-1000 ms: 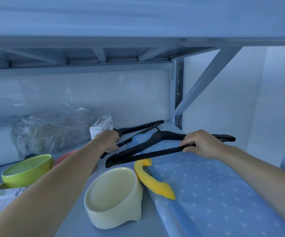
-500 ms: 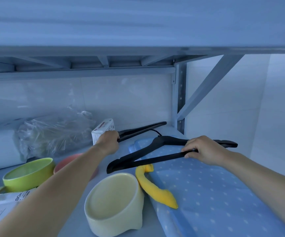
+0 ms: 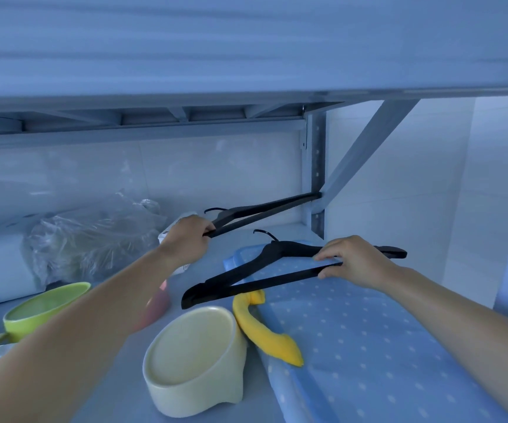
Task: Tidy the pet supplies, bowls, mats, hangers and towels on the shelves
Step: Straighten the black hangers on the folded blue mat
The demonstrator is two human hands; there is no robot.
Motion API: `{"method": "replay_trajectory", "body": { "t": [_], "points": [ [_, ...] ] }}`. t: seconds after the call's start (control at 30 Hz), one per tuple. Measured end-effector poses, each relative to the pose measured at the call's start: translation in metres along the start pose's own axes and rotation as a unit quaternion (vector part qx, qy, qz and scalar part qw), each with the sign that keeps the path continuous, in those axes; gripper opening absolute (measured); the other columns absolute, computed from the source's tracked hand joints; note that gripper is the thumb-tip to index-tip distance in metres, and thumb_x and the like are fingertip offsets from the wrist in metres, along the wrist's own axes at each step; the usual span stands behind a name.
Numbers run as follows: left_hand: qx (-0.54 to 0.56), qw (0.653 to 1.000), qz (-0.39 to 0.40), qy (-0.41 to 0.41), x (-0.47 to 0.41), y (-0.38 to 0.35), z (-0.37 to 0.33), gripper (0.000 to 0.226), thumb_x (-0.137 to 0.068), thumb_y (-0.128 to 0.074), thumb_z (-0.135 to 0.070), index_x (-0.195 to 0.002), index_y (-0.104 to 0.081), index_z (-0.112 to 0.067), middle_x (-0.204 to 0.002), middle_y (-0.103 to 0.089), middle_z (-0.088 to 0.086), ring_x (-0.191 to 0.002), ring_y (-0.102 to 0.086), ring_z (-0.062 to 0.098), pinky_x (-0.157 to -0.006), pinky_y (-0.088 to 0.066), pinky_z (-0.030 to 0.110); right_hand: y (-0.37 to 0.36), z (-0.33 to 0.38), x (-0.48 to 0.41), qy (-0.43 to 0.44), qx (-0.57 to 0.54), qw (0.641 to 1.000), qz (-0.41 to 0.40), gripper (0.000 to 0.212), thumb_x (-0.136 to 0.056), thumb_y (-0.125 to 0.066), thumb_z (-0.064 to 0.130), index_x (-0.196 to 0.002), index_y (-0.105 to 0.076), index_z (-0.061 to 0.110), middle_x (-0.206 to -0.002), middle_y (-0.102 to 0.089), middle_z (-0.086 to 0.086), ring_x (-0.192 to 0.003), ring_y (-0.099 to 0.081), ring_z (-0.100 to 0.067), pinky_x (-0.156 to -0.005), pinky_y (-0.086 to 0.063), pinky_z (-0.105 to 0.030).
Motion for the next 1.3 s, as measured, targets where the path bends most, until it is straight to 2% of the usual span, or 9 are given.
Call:
{"method": "replay_trajectory", "body": {
  "t": [0.1,0.23,0.5,0.67,0.8,0.87,0.97,1.17,1.3],
  "points": [
    [0.015,0.999,-0.008,-0.032,0.011,0.008,-0.022,0.027,-0.087,-0.05,-0.006,-0.108,-0.065,-0.016,-0.098,-0.06,0.002,-0.099,-0.057,0.023,-0.082,-0.043,0.028,0.021,0.003,0.001,0.008,-0.014,0.999,-0.05,0.038,-0.072,-0.077,0.035,-0.108,-0.07,0.021,-0.108,-0.065,0.012,-0.1,-0.059,-0.005,-0.087,-0.041,-0.016],
    [0.006,0.998,-0.01,-0.06,0.027,0.009,-0.051,0.026,-0.09,-0.051,-0.013,-0.113,-0.062,-0.02,-0.094,-0.047,-0.006,-0.1,-0.052,0.017,-0.079,-0.034,0.021,0.046,0.015,0.001,0.05,0.017,0.992,-0.112,0.053,-0.073,-0.076,0.035,-0.122,-0.061,0.021,-0.127,-0.056,0.007,-0.115,-0.051,-0.009,-0.096,-0.031,-0.016],
    [-0.004,0.995,0.035,-0.09,0.062,-0.003,-0.084,0.03,-0.091,-0.05,-0.013,-0.118,-0.06,-0.022,-0.109,-0.055,0.0,-0.105,-0.05,0.017,-0.089,-0.038,0.025,0.022,0.007,0.006,0.033,0.037,0.998,-0.032,0.064,-0.083,-0.063,0.046,-0.139,-0.039,0.031,-0.145,-0.038,0.012,-0.133,-0.033,-0.008,-0.109,-0.025,-0.023],
    [-0.005,0.993,0.093,-0.077,0.074,-0.023,-0.085,0.032,-0.09,-0.054,-0.013,-0.122,-0.057,-0.02,-0.113,-0.055,-0.001,-0.109,-0.049,0.014,-0.086,-0.032,0.016,-0.003,0.007,0.009,0.034,0.035,0.998,0.026,0.049,-0.087,-0.061,0.037,-0.133,-0.05,0.023,-0.134,-0.051,0.006,-0.123,-0.047,-0.012,-0.103,-0.035,-0.025],
    [0.004,0.991,0.121,-0.061,0.079,-0.026,-0.083,0.031,-0.086,-0.056,-0.009,-0.114,-0.061,-0.021,-0.101,-0.056,-0.005,-0.1,-0.054,0.014,-0.085,-0.041,0.02,-0.009,0.012,0.005,0.051,0.04,0.998,0.013,0.033,-0.089,-0.061,0.028,-0.121,-0.061,0.021,-0.118,-0.056,0.005,-0.11,-0.052,-0.014,-0.094,-0.04,-0.026],
    [0.005,0.99,0.131,-0.051,0.078,-0.026,-0.087,0.031,-0.085,-0.06,-0.019,-0.115,-0.06,-0.024,-0.097,-0.055,-0.009,-0.095,-0.054,0.011,-0.085,-0.043,0.022,-0.01,0.015,0.002,0.055,0.044,0.997,0.008,0.03,-0.089,-0.061,0.028,-0.118,-0.063,0.022,-0.111,-0.057,0.004,-0.103,-0.054,-0.015,-0.089,-0.041,-0.026],
    [-0.039,0.987,0.148,-0.046,0.077,-0.028,-0.095,0.037,-0.081,-0.065,-0.038,-0.116,-0.059,-0.028,-0.106,-0.06,-0.009,-0.099,-0.055,0.012,-0.088,-0.048,0.033,-0.011,0.017,0.0,0.057,0.037,0.998,0.01,0.031,-0.088,-0.063,0.032,-0.116,-0.064,0.022,-0.108,-0.057,0.004,-0.1,-0.055,-0.016,-0.088,-0.043,-0.029],
    [-0.089,0.987,0.132,-0.029,0.074,-0.026,-0.094,0.032,-0.083,-0.063,-0.031,-0.114,-0.06,-0.034,-0.109,-0.059,-0.012,-0.1,-0.055,0.012,-0.08,-0.049,0.03,-0.016,0.016,0.0,0.063,0.045,0.996,0.033,0.045,-0.079,-0.07,0.041,-0.12,-0.061,0.024,-0.114,-0.061,0.008,-0.109,-0.052,-0.014,-0.093,-0.044,-0.035],
    [-0.098,0.986,0.134,-0.016,0.071,-0.027,-0.09,0.032,-0.085,-0.062,-0.029,-0.116,-0.058,-0.032,-0.114,-0.058,-0.009,-0.104,-0.054,0.015,-0.084,-0.049,0.035,-0.016,0.017,-0.004,0.064,0.055,0.996,0.02,0.042,-0.081,-0.068,0.041,-0.119,-0.061,0.025,-0.114,-0.061,0.008,-0.105,-0.052,-0.013,-0.088,-0.045,-0.034]
  ]
}}
Point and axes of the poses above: each hand's wrist, its own x-axis away from the middle knuckle, its own y-axis out of the back of the hand, z = x × y, the point moved 9 cm from there along -x, towards the middle knuckle
